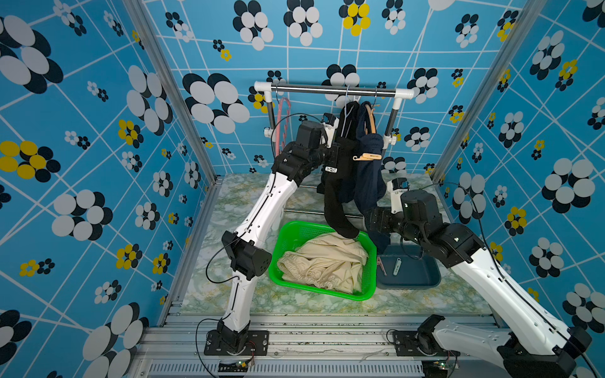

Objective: Remove the clothespins securing shorts to the hanger
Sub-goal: Pick up the hanger from the clothesline.

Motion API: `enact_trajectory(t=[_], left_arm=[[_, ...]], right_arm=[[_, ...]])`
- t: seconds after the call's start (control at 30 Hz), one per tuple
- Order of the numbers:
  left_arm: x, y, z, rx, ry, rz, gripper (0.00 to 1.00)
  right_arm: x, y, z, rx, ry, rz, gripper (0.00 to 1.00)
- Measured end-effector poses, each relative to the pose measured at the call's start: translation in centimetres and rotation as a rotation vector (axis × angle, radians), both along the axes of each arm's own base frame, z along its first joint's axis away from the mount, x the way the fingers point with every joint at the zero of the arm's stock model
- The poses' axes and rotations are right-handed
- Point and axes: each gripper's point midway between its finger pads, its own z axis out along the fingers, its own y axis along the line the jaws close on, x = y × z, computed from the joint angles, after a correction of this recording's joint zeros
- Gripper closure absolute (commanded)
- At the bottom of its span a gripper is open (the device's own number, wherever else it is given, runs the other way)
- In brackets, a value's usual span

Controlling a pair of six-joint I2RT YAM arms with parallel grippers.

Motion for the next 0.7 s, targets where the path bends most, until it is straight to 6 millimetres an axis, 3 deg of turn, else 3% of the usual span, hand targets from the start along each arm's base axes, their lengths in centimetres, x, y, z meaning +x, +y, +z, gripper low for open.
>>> enact_trajectory(t=[0.1, 0.27, 0.7], left_arm=[[0.4, -0.4, -0.2, -0.011, -0.008, -0.007, 0.65], [1.1, -1.0, -0.3, -0.045, -0.012, -0.014, 0.98], [2.2, -0.1, 0.9, -0.049, -0.081, 0.029, 1.00]], right_arm=[[0.0, 0.1, -0.7, 0.000, 0.011, 0.002, 0.15], [0.0, 0.2, -1.1, 0.007, 0.023, 0.002, 0.16], [-1.4, -0.7, -1.6, 0.028, -0.001, 0.001, 0.15]])
